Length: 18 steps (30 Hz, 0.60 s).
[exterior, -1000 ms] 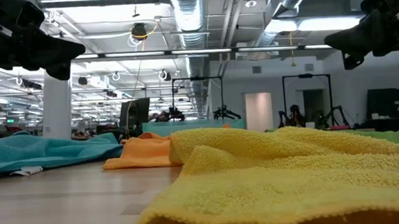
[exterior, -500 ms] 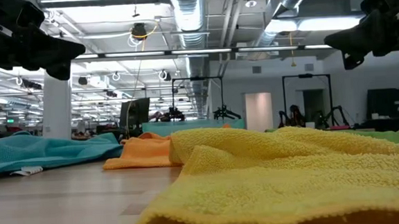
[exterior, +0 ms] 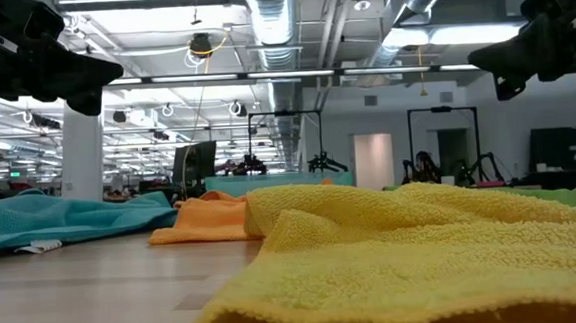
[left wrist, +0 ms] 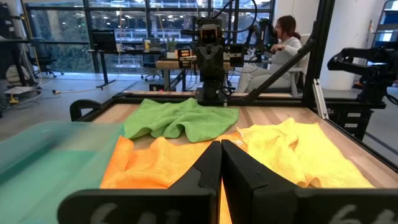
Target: Roll microfiber towels into tight, uniform cylinder then place into a basket
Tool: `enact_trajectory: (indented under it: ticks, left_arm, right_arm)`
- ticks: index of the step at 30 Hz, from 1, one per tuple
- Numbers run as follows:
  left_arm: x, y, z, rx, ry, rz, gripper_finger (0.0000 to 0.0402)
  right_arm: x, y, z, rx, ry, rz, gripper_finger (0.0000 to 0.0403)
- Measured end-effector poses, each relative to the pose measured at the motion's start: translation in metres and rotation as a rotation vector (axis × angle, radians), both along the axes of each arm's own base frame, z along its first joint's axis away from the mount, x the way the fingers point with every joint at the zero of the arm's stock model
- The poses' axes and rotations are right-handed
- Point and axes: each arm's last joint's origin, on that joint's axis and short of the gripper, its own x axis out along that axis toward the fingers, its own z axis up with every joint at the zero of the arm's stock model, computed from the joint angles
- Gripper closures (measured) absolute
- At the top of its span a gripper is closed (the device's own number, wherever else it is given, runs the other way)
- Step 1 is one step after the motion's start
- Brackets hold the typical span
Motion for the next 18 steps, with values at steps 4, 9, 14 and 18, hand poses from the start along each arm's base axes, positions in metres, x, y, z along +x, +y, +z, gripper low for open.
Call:
enact_trajectory:
  ticks: [4,9,14,18]
  left_arm:
    - [0.0000,0.0000,-0.0001,0.000,0.000,0.000,0.0401]
    - [0.0000,0.0000,0.0000,0.000,0.000,0.000,0.0401]
    - [0.0000,0.0000,-0.0001,0.000,0.001,0.000,0.0401]
    - [0.0000,0.0004,0.0001,0.008,-0.001,0.013,0.0401]
  right_arm:
    - [0.0000,0.0000,0.0001,0.000,0.000,0.000,0.0369]
    - [0.0000,0.0000,0.0000,0.000,0.000,0.000,0.0369]
    - [0.0000,0.0000,0.0000,0.000,0.000,0.000,0.0369]
    - [0.0002,0.0000,0.0008,0.001,-0.014,-0.001,0.0369]
